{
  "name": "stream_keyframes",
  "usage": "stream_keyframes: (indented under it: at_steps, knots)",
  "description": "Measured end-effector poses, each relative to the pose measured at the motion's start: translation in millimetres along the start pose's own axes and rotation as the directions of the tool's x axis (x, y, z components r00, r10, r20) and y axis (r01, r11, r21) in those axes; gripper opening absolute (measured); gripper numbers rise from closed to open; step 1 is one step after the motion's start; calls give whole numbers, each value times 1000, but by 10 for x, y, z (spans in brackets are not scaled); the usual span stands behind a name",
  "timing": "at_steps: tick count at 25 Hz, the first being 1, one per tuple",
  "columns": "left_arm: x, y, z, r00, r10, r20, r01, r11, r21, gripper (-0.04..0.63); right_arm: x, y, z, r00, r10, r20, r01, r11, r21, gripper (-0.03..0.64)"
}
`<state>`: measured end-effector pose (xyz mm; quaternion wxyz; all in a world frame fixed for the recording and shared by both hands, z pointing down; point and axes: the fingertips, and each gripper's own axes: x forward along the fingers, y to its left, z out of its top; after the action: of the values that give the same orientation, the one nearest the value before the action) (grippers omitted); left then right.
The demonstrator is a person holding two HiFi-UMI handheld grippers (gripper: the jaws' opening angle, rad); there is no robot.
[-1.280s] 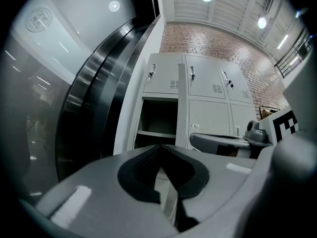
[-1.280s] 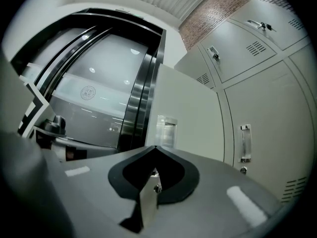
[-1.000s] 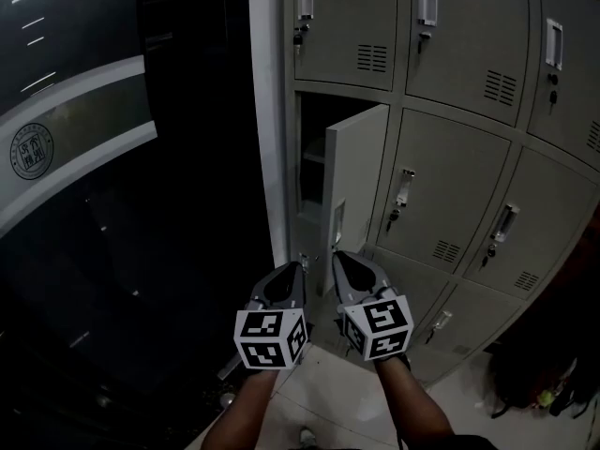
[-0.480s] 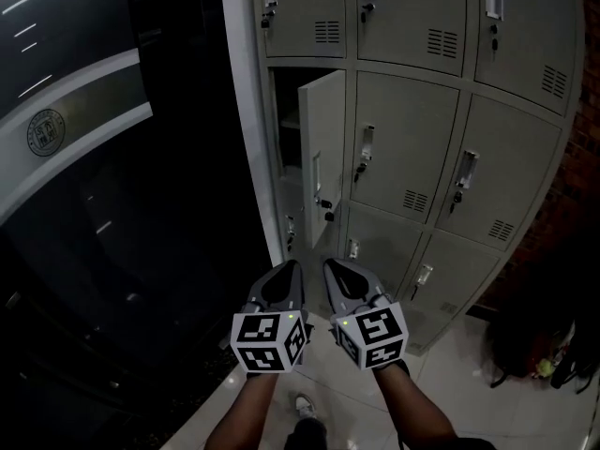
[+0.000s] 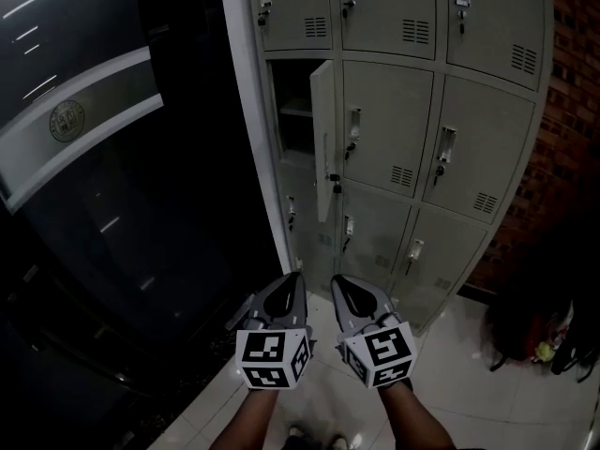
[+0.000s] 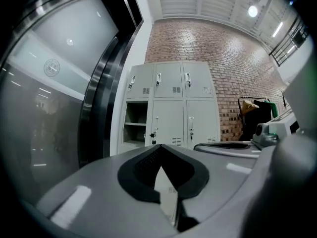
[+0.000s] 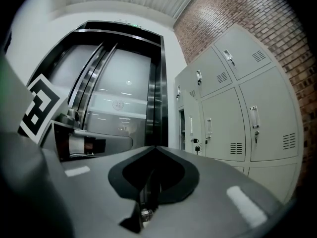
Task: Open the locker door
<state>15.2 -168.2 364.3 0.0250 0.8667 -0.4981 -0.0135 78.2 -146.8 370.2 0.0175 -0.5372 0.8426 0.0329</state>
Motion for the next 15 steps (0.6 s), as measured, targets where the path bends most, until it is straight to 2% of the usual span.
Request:
stream_keyframes:
  at_steps: [15]
  knots:
    - [-1376, -243, -53, 1000, -14, 18, 14, 1000, 16, 5, -855, 1089, 104, 1000, -13, 3, 13, 1000, -7, 0]
